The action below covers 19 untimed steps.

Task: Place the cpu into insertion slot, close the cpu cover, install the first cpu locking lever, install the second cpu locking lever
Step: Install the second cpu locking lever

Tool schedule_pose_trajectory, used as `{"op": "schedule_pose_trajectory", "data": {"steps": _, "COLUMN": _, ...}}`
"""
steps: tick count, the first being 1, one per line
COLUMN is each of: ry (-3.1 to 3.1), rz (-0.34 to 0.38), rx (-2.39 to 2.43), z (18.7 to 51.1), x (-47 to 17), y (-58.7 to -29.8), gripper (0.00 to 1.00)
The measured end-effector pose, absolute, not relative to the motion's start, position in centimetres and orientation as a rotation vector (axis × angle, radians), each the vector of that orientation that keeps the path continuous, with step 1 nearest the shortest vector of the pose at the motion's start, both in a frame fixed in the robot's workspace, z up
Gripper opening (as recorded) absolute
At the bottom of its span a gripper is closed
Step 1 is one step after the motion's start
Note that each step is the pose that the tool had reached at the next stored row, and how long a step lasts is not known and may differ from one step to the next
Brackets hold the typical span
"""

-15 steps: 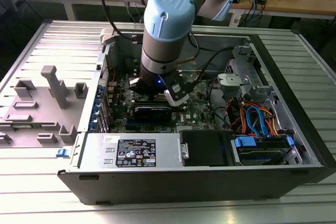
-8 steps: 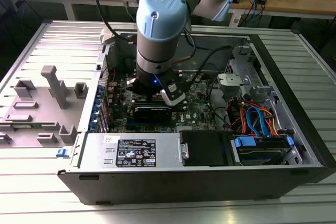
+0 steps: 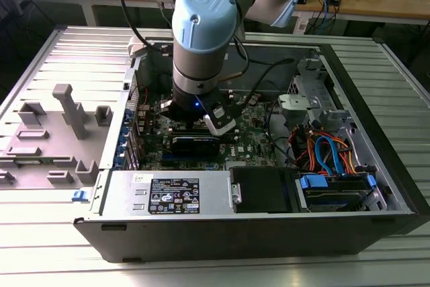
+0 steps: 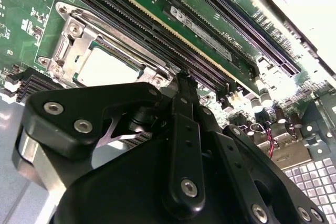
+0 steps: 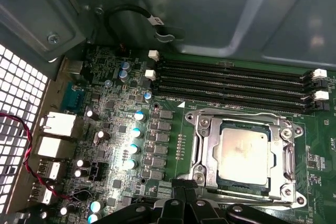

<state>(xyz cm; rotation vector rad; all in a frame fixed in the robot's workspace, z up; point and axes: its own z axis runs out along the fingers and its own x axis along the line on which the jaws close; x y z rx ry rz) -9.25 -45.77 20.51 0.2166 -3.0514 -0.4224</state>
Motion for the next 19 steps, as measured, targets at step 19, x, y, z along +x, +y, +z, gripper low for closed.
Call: {"op": "schedule_pose_trajectory", "data": {"steps": 19, "ry": -3.068, "rz": -0.469, "rx": 0.224, "z": 20.08, "x": -9.52, "y": -45.83, "gripper": 0.11}}
